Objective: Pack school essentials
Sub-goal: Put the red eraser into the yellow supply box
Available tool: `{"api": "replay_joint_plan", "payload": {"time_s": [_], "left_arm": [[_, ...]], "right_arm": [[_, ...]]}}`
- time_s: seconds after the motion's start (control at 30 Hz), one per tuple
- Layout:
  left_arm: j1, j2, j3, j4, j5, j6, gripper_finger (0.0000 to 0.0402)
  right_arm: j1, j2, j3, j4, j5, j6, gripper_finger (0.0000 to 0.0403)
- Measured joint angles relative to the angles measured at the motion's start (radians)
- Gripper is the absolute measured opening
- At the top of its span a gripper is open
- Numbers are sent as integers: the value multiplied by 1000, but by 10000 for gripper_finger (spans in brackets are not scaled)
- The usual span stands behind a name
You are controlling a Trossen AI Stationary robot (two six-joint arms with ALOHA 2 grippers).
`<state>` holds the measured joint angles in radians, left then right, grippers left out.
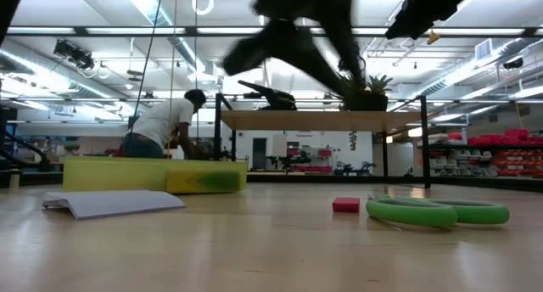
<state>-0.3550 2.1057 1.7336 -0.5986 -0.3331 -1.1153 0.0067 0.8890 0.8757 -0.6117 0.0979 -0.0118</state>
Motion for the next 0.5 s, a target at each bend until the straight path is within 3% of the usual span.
{"api": "replay_joint_plan", "payload": {"time_s": [0.27, 0.5], "left_arm": [[25, 211, 252, -195, 36, -160, 127], [55, 299, 367, -322, 97, -316, 161]], "right_arm": [[2, 0, 0, 17, -58, 26, 39], [2, 0, 0, 20, -88, 2, 39]]}}
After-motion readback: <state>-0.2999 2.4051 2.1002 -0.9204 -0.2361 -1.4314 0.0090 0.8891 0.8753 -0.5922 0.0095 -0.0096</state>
